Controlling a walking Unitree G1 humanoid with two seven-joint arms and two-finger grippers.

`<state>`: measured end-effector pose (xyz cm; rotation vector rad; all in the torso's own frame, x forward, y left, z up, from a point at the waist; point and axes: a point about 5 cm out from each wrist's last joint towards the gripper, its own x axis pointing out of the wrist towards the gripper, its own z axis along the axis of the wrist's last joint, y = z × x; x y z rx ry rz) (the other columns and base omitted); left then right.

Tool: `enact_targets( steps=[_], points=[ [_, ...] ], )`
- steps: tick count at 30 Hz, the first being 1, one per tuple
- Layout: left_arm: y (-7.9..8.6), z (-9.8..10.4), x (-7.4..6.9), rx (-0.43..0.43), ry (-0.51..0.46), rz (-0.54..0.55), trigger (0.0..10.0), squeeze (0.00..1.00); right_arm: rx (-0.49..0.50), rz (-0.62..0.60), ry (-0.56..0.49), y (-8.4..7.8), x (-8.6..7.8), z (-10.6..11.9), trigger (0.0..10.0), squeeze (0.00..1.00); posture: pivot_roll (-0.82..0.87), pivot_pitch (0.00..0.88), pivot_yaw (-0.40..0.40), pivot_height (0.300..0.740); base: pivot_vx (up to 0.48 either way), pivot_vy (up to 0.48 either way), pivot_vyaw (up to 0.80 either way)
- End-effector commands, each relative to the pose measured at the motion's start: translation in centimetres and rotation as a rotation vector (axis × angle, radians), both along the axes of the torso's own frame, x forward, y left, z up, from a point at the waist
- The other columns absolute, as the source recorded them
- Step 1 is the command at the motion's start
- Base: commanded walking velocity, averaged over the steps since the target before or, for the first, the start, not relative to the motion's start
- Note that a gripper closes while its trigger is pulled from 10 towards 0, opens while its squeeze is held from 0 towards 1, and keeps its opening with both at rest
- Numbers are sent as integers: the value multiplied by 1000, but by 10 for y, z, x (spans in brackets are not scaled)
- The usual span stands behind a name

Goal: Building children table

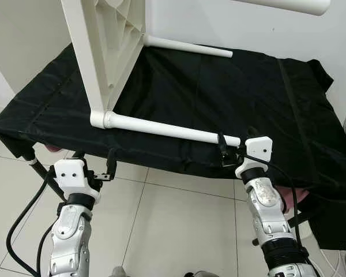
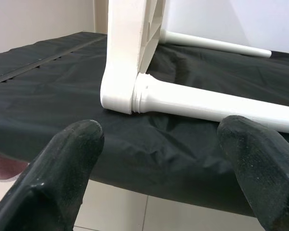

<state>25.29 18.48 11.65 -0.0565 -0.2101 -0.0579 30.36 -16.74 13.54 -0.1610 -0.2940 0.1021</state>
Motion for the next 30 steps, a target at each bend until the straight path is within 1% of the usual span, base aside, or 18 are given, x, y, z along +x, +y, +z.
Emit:
enact_targets(
  steps=[1, 19, 30],
  points=[
    [3, 0, 0, -20, 8, 51, 10000, 0, -8, 9, 17, 2, 1, -3, 10000, 0, -22, 61, -7, 740, 259, 0, 0],
    [1, 1, 1, -23, 5, 45, 10000, 0, -14, 19, 18, 3, 2, -3, 10000, 0, -19, 42, -11, 740, 288, 0, 0],
    [2, 1, -1, -34, -6, 59, 10000, 0, -17, 23, 22, 4, 2, -5, 10000, 0, -17, 42, -11, 740, 0, 0, 0]
  ],
)
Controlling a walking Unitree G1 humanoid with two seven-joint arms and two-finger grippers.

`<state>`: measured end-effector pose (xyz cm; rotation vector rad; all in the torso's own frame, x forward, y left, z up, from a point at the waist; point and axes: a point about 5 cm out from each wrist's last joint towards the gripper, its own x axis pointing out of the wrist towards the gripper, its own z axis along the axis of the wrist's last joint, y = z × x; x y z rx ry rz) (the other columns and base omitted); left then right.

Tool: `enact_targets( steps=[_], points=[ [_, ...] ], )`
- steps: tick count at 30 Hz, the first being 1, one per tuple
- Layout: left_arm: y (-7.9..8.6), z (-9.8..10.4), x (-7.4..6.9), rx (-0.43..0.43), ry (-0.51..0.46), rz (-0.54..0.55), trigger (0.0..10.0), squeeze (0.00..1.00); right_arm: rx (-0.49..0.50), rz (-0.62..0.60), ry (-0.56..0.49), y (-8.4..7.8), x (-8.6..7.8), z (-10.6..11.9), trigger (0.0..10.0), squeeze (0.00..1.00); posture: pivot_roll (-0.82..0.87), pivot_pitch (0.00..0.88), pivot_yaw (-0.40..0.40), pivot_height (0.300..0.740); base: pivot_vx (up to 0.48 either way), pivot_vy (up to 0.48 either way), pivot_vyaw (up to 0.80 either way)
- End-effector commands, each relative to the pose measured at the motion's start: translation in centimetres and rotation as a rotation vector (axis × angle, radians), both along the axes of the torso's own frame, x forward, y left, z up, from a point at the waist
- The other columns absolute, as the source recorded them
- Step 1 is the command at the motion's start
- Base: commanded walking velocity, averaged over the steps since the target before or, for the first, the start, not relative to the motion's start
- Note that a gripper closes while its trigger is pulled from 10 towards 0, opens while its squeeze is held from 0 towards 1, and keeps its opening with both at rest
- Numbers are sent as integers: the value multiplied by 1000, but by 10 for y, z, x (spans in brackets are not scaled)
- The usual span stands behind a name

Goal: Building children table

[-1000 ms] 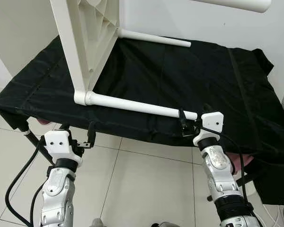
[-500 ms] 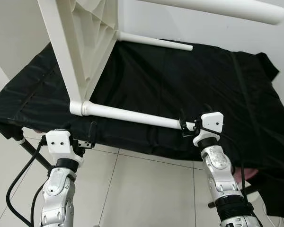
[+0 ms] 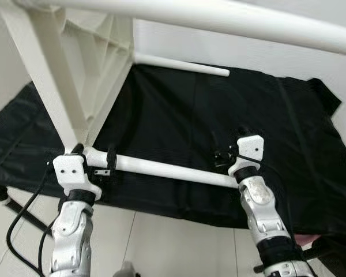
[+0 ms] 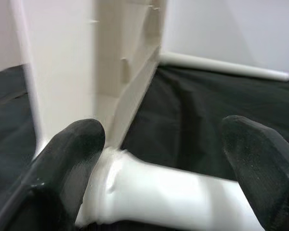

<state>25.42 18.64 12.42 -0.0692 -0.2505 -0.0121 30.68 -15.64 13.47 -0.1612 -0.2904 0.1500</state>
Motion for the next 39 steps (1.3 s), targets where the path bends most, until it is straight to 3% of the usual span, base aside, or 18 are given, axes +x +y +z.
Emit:
enact_targets(
  steps=[1, 8, 12, 17, 30, 35, 36, 39],
  points=[
    [1, -7, -2, -16, 32, 14, 10000, 0, -10, -24, 15, -7, -2, -4, 10000, 0, -17, 42, -11, 740, 0, 0, 0],
    [-2, -8, -6, -20, 40, -22, 10000, 0, -10, -27, 16, -8, -2, -4, 10000, 0, -14, 55, -11, 740, 0, 0, 0],
    [-9, -10, -9, -32, 58, -112, 10000, 0, -9, -31, 17, -8, -2, -5, 10000, 0, -13, 59, -8, 740, 0, 0, 0],
    [-30, -23, -13, -47, 168, -292, 10000, 0, -12, -37, 12, -8, -2, -4, 10000, 0, -14, 69, -1, 740, 0, 0, 0],
    [-35, -23, -1, -104, 229, -327, 10000, 0, -15, -51, -2, -7, -2, -2, 10000, 0, -22, 72, 18, 740, 0, 0, 0],
    [-29, -19, 9, -153, 248, -293, 10000, 0, -60, -64, -45, -7, -4, 4, 10000, 0, -28, 74, 27, 740, 0, 0, 0],
    [-26, -18, 7, -158, 253, -302, 10000, 0, -182, -120, -179, -6, -11, 20, 10000, 0, -31, 77, 34, 740, 0, 0, 0],
    [-26, -18, 6, -160, 256, -306, 10000, 0, -224, -156, -235, -6, -14, 26, 10000, 0, -31, 77, 35, 740, 0, 0, 0]
  ],
)
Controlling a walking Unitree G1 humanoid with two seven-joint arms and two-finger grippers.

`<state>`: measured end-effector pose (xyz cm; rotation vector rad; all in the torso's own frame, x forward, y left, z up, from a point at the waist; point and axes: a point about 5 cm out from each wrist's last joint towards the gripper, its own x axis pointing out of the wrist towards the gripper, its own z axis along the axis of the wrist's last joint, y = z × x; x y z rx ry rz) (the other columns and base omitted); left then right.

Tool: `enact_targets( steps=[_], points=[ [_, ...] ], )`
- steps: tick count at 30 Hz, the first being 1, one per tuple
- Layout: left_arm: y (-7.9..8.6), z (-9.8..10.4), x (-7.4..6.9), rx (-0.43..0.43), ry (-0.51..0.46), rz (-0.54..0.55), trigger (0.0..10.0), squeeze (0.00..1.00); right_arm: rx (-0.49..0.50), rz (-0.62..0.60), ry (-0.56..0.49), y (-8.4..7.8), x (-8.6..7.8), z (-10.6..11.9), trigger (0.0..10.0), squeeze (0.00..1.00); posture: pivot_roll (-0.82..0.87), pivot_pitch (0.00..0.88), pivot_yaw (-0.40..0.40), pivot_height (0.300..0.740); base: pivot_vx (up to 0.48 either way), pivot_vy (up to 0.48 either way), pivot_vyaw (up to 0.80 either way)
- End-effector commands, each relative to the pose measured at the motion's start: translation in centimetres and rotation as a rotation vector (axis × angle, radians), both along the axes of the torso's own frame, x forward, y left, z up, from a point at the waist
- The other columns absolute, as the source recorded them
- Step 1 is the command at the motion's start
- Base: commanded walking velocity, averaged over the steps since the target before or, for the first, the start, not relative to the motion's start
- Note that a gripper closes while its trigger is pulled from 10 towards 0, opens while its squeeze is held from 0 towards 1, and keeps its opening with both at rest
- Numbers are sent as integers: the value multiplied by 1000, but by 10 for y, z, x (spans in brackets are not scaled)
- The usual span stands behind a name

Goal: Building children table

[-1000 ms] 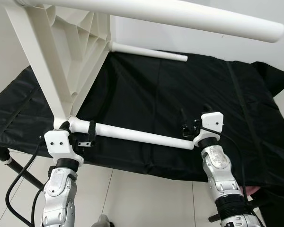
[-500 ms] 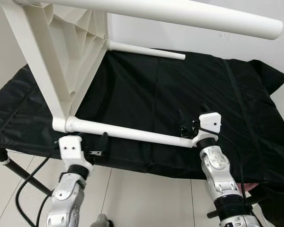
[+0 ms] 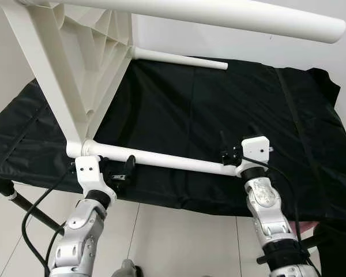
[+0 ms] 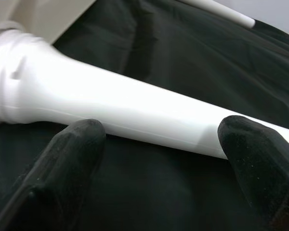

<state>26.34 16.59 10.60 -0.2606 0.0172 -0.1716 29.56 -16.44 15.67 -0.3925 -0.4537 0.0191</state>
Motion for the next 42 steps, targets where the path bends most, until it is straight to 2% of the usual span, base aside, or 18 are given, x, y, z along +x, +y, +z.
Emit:
enact_targets(
  steps=[1, 2, 7, 8, 14, 15, 19, 25, 29, 33, 35, 37, 39, 42],
  points=[
    [-5, 0, -3, -8, -14, -113, 10000, 0, -29, -10, -42, 2, -2, 4, 10000, 0, -31, 77, 35, 740, 0, 0, 0],
    [-5, 0, -3, -7, -11, -115, 10000, 0, -53, -35, -80, 2, -5, 8, 10000, 0, -31, 77, 37, 740, 0, 0, 0],
    [-7, 1, 2, -11, -11, -123, 10000, 0, -63, -75, -112, 0, -7, 11, 10000, 0, -35, 76, 37, 740, 0, 0, 0],
    [-14, 4, 11, -14, -20, -140, 10000, 0, -59, -99, -123, -3, -6, 14, 10000, 0, -42, 74, 37, 740, 0, 0, 0],
    [-23, 5, 20, -31, -15, -169, 10000, 0, -78, -122, -156, -6, -6, 21, 10000, 0, -59, 73, 41, 740, 0, 0, 0],
    [-24, 4, 23, -34, -8, -178, 10000, 0, -102, -142, -188, -6, -8, 26, 10000, 0, -73, 73, 44, 740, 0, 0, 0],
    [-25, 3, 26, -33, -6, -180, 10000, 0, -116, -157, -205, -7, -9, 30, 10000, 0, -85, 73, 50, 740, 0, 0, 0],
    [-37, 7, 37, -42, -16, -218, 10000, 0, -191, -259, -286, -13, -18, 41, 10000, 0, -115, 72, 70, 740, 0, 0, 0],
    [-40, 7, 38, -40, -14, -233, 10000, 0, -221, -299, -323, -15, -22, 44, 10000, 0, -115, 72, 70, 740, 0, 0, 0],
    [-41, 6, 29, -48, -8, -281, 10000, 0, -281, -322, -421, -9, -30, 56, 10000, 0, -114, 72, 75, 740, 0, 0, 0],
    [-40, 6, 28, -49, -7, -287, 10000, 0, -292, -322, -435, -7, -31, 58, 10000, 0, -114, 72, 75, 740, 0, 0, 0],
    [-38, 3, 23, -27, 1, -307, 10000, 0, -312, -297, -464, -1, -31, 63, 10000, 0, -96, 69, 79, 740, 0, 0, 0],
    [-33, 2, 16, 11, 4, -330, 10000, 0, -354, -241, -538, 13, -30, 82, 10000, 0, -69, 68, 66, 740, 0, 0, 0],
    [-27, 7, 15, 28, -15, -309, 10000, 0, -397, -199, -609, 22, -28, 98, 10000, 0, -55, 68, 52, 740, 0, 0, 0]
  ],
)
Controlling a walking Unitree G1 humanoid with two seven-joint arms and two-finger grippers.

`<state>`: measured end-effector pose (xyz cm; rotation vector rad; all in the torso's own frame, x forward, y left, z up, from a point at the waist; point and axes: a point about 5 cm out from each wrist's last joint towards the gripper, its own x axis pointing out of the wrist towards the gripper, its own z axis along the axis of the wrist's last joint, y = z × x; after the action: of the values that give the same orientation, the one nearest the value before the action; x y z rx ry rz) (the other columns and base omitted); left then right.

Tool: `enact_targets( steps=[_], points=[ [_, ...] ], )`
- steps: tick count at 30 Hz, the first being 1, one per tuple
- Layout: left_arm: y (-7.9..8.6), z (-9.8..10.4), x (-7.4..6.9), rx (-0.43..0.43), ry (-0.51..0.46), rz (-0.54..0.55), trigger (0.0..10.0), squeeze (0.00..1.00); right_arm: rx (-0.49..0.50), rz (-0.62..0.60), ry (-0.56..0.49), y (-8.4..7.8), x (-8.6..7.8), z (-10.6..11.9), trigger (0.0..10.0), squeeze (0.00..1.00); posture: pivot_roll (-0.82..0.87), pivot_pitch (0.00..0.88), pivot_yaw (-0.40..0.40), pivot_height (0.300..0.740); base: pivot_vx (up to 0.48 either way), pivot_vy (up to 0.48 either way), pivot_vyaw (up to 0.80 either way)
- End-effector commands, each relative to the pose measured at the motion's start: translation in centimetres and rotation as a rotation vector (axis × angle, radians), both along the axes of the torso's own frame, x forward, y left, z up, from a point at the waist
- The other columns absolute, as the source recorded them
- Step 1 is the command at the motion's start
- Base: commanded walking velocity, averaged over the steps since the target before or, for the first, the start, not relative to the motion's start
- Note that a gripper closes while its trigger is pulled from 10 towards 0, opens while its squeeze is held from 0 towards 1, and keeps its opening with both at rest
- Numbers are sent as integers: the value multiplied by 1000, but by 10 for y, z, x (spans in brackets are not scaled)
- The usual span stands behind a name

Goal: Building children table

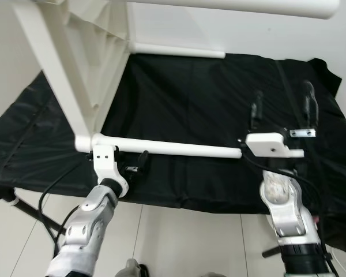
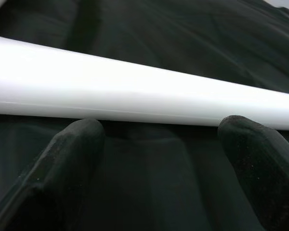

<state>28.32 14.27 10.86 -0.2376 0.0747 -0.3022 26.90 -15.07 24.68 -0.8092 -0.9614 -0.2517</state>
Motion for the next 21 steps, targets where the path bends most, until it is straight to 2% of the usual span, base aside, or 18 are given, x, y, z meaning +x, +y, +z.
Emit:
enact_targets(
  steps=[1, 7, 9, 11, 21],
  points=[
    [-4, 5, -4, -4, -50, -173, 10000, 0, -55, 33, -34, 8, -1, 8, 10000, 0, -55, 68, 52, 740, 0, 0, 0],
    [-2, 8, -3, -9, -58, -155, 10000, 0, -101, 60, -60, 13, 0, 14, 10000, 0, -51, 68, 48, 740, 0, 0, 0],
    [-5, 9, -3, -7, -62, -161, 10000, 0, -140, 85, -86, 17, 2, 21, 10000, 0, -52, 68, 35, 740, 0, 0, 0],
    [-8, 11, -4, -1, -71, -172, 10000, 0, -220, 131, -132, 23, 5, 34, 10000, 0, -56, 68, 32, 740, 0, 0, 0],
    [-11, 15, 0, -11, -87, -157, 10000, 0, -281, 133, -220, 26, 11, 44, 10000, 0, -59, 67, 23, 740, 0, 0, 0]
  ],
)
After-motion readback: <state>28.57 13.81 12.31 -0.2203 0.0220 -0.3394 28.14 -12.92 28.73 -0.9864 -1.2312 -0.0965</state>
